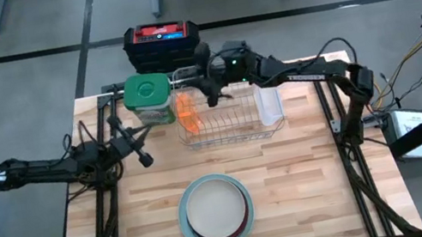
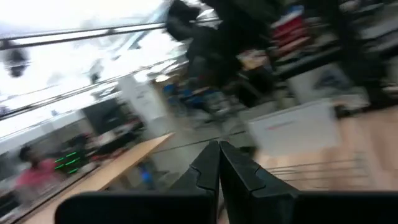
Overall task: Sort dishes
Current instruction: Put the white plate in the dishwasher rack
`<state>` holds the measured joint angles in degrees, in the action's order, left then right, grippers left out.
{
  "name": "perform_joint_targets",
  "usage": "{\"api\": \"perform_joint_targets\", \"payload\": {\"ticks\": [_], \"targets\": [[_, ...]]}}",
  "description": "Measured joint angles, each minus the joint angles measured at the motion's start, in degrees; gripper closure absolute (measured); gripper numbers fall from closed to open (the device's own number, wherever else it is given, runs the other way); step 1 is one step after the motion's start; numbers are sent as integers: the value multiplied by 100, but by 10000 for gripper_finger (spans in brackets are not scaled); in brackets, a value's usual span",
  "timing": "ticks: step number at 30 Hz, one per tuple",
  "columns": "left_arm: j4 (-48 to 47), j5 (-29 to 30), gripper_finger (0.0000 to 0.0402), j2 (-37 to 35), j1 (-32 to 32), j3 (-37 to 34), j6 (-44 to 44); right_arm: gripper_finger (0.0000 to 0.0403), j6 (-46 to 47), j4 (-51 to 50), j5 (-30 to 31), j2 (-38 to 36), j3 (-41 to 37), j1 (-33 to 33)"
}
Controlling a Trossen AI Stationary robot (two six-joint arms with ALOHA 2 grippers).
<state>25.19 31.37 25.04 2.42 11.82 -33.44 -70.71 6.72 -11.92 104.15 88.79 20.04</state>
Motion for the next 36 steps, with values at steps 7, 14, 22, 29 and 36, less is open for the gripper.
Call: {"api": "perform_joint_targets", "payload": {"ticks": [7,14,22,29,36], "targets": [[-1560,-1405,401,374,2,799,994,346,2723,-541,4,-473,2,70],[-3456,-2792,401,1305,118,2030,2283,358,3802,-2098,-3,-934,2,-38],[-3593,-2251,401,2661,880,2558,2065,370,5177,-3537,1,-1317,2,-452],[-4115,-1826,401,3375,1697,3118,2518,371,5603,-4500,-9,-1400,-31,-908],[-4326,-665,401,3732,2810,3269,3439,370,6001,-4702,-7,-1400,-66,-1094]]}}
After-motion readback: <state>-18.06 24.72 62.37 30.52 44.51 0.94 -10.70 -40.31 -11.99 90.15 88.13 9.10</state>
